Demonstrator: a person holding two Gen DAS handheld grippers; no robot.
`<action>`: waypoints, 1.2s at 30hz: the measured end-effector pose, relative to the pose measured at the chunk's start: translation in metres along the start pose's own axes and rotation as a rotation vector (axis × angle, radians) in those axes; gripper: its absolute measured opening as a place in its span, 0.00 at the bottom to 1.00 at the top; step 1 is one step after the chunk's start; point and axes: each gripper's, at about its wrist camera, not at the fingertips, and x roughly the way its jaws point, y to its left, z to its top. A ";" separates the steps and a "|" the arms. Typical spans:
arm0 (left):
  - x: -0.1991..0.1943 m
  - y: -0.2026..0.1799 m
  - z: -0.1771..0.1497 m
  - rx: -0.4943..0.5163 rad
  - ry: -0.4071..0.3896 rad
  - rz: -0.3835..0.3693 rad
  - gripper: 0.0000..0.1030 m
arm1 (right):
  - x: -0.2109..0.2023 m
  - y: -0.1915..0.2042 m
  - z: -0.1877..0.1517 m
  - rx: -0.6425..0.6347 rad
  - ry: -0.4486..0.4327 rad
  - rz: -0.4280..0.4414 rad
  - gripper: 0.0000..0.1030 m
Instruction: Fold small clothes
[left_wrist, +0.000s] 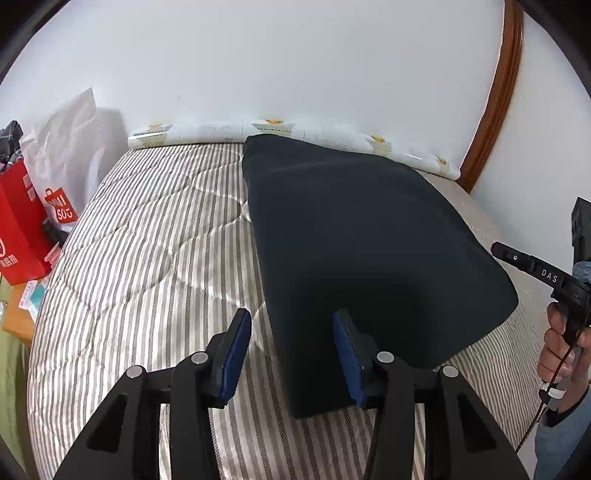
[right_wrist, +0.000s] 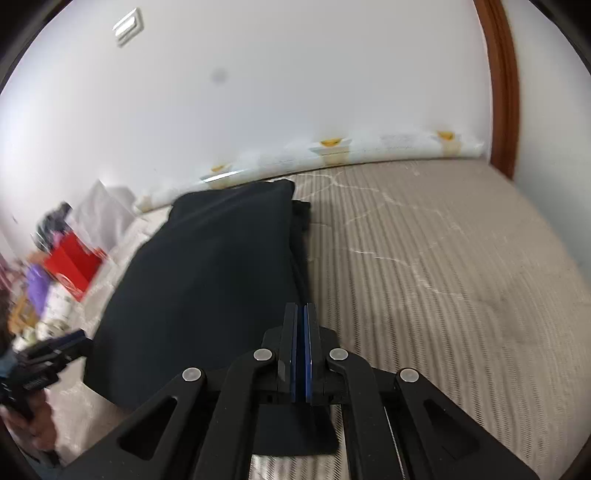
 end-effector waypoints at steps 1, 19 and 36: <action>0.000 0.000 -0.001 0.001 0.000 -0.001 0.43 | -0.003 0.000 -0.002 -0.009 0.001 -0.018 0.03; -0.008 -0.011 -0.020 0.000 0.002 0.038 0.50 | -0.025 0.018 -0.043 -0.057 0.072 -0.178 0.25; -0.119 -0.032 -0.031 -0.003 -0.153 0.110 0.74 | -0.155 0.050 -0.044 0.038 -0.098 -0.196 0.75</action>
